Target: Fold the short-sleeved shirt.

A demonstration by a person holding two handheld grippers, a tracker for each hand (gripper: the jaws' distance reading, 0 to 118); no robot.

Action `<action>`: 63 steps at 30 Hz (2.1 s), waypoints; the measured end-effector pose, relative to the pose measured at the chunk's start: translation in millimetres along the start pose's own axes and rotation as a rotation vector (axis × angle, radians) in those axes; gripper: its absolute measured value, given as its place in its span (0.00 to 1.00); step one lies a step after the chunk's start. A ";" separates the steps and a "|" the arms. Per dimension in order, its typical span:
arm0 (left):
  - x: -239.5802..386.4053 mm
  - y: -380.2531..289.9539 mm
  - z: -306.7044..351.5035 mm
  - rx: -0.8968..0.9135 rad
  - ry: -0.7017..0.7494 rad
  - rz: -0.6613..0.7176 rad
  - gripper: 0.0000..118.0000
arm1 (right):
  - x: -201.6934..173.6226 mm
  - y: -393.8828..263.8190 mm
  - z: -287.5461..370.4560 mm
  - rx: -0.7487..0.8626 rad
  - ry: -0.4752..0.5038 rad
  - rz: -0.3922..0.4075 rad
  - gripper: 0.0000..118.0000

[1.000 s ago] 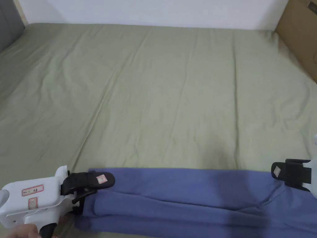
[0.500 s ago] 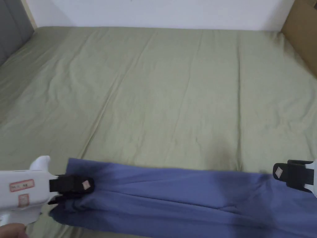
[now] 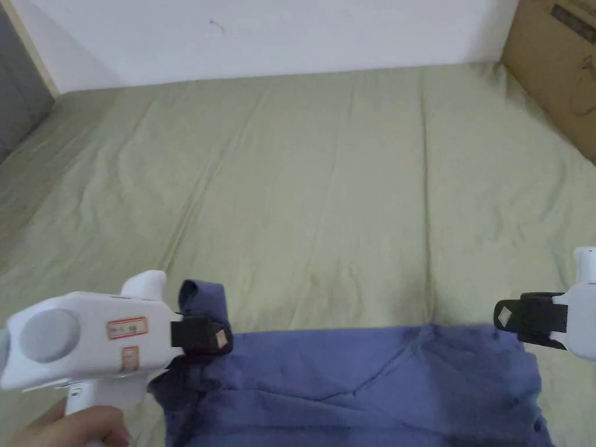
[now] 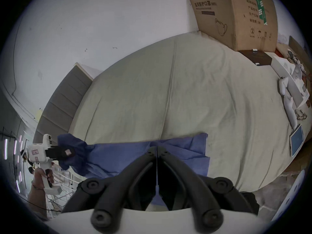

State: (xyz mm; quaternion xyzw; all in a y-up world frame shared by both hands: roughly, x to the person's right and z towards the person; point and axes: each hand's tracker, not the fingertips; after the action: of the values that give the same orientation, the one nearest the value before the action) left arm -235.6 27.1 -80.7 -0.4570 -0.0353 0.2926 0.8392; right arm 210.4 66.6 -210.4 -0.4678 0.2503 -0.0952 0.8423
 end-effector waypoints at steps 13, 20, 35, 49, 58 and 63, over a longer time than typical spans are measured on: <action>51.6 -15.4 -74.1 -0.102 -0.205 0.032 0.83 | 13.2 3.4 11.2 0.006 0.015 -0.012 0.00; 21.2 -10.1 -35.2 -0.004 0.056 -0.114 0.02 | 21.3 7.1 5.3 0.014 0.009 -0.030 0.00; -7.4 -51.7 -129.8 -0.179 -0.336 0.194 0.02 | 11.9 1.1 8.3 -0.001 0.007 -0.005 0.00; -162.0 -38.9 -0.7 0.067 -0.438 0.324 1.00 | 8.7 2.8 -5.2 -0.033 -0.029 0.007 0.00; -134.0 -46.6 -103.8 -0.155 -0.769 0.458 1.00 | 0.9 3.2 1.3 -0.029 -0.070 0.018 0.00; -126.2 -48.1 -123.1 -0.120 -0.785 0.404 1.00 | 1.1 0.1 1.5 -0.035 -0.065 0.011 0.00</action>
State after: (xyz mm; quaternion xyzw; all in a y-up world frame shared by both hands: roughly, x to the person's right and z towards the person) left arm -277.6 -150.7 -87.9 -0.3568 -0.2780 0.5996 0.6602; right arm 212.1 67.4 -210.3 -0.4837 0.2269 -0.0708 0.8423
